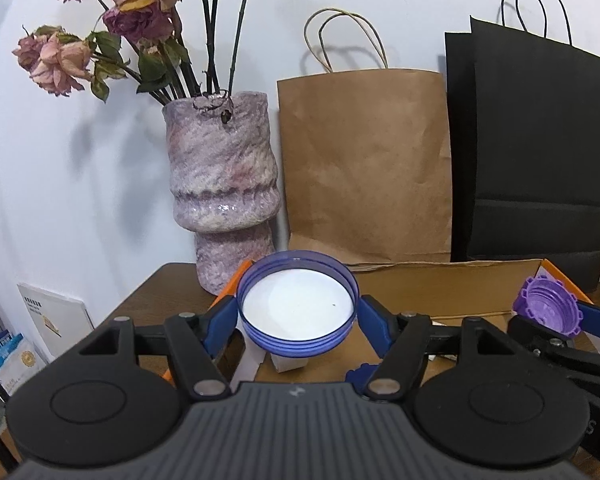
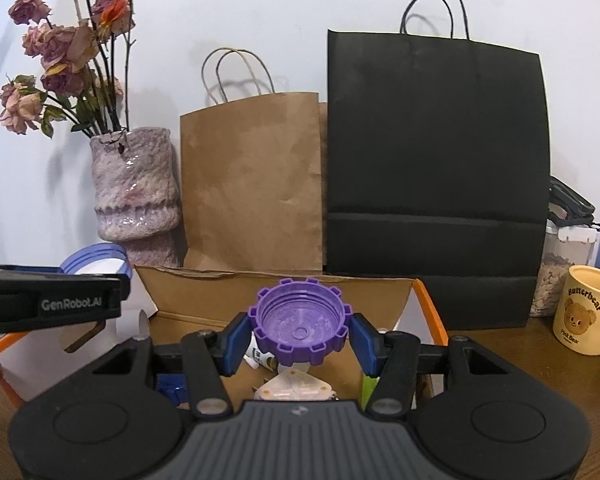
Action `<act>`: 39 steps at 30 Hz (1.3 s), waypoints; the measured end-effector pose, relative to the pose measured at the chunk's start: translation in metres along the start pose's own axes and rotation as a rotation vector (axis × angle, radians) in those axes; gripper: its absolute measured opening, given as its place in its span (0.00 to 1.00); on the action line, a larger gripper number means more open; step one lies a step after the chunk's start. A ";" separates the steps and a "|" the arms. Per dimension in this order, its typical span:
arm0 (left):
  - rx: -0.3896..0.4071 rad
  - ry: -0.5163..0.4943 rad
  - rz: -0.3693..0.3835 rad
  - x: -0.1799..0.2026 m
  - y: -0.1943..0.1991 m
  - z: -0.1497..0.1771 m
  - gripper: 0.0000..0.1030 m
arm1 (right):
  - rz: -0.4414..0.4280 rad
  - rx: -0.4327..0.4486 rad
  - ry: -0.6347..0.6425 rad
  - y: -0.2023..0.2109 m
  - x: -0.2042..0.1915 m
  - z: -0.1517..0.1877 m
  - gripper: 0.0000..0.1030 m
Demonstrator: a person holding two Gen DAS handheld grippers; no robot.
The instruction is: Organize rigid objects
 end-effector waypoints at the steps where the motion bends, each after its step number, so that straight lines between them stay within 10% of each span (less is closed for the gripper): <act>1: 0.008 -0.001 -0.004 0.000 0.001 0.000 0.91 | 0.006 -0.002 -0.002 0.000 0.001 0.000 0.77; 4: 0.037 -0.012 -0.016 0.000 0.003 -0.003 1.00 | 0.020 0.024 -0.006 0.003 0.002 -0.001 1.00; 39: 0.055 0.005 0.006 -0.009 0.051 -0.001 1.00 | 0.048 0.052 -0.003 0.047 0.019 -0.003 1.00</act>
Point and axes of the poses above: each gripper's, at about its wrist camera, not at the fingertips, and y roughly against the way its jaws point, x to its right, z to its underside, the point moved 5 cm from there along -y, roughly the way its jaws point, and after that the axes turned 4 degrees about x, right-handed, at the moved point
